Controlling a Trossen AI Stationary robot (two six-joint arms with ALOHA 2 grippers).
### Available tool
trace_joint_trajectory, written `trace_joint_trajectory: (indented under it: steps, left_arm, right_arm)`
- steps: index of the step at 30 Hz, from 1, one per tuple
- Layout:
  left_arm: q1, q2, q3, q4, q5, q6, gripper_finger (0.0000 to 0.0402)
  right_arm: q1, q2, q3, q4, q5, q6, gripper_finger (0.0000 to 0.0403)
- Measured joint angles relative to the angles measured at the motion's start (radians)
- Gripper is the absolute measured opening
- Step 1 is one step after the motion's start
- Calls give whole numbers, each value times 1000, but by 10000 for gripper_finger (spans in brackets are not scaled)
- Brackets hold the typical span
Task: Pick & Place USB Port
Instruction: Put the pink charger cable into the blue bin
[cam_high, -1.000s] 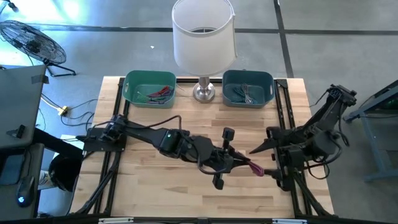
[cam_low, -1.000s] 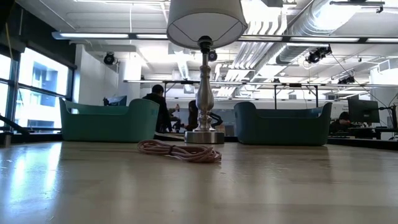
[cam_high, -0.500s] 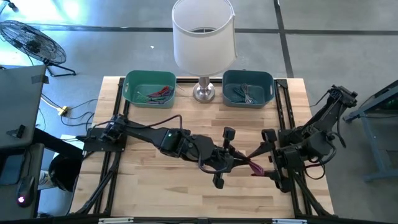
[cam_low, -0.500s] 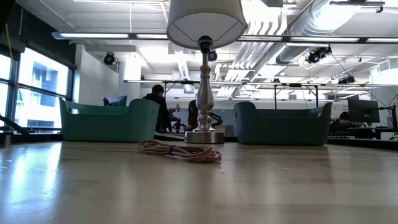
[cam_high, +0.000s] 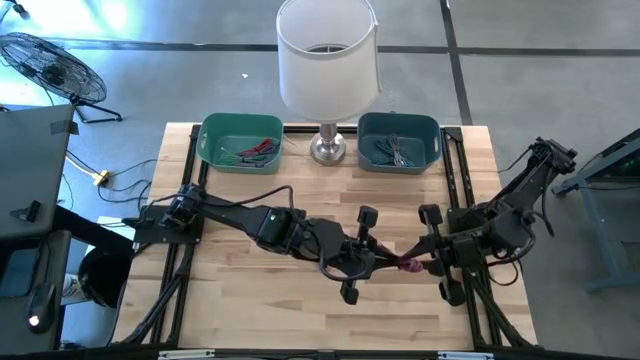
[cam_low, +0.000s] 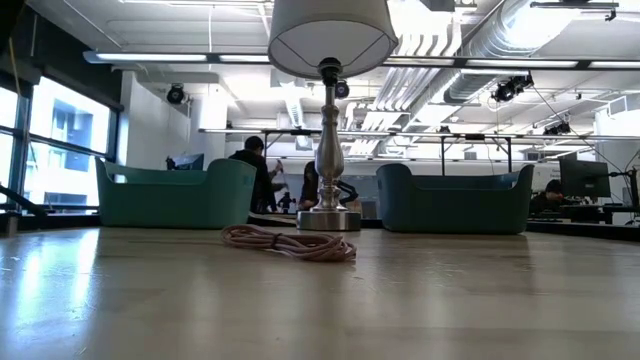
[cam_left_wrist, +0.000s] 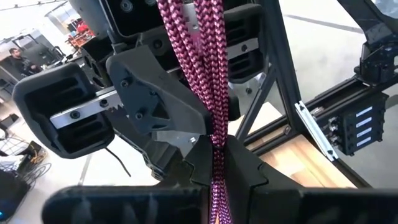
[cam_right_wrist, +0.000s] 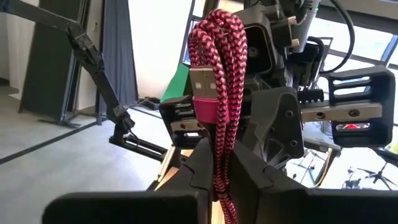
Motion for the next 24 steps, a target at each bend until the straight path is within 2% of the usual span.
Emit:
trace_joint_trajectory:
  steps: [7, 11, 18, 20, 24]
  left_arm:
    - [0, 0, 0, -20, 5, -5, 19]
    - [4, 0, 0, -14, 8, -96, 73]
    - [5, 0, 0, 1, 13, -110, 164]
    - [6, -1, 0, -6, -5, -108, 179]
    - [7, -22, 0, -47, -99, -106, 190]
  right_arm:
    - [0, 0, 0, -9, 25, -3, 18]
    - [-8, 0, 0, -12, 25, 1, 18]
    - [-8, -4, 1, -9, 43, 3, 17]
    - [-1, -13, 1, -16, 77, -1, 17]
    - [38, -59, 0, -70, 219, -22, 17]
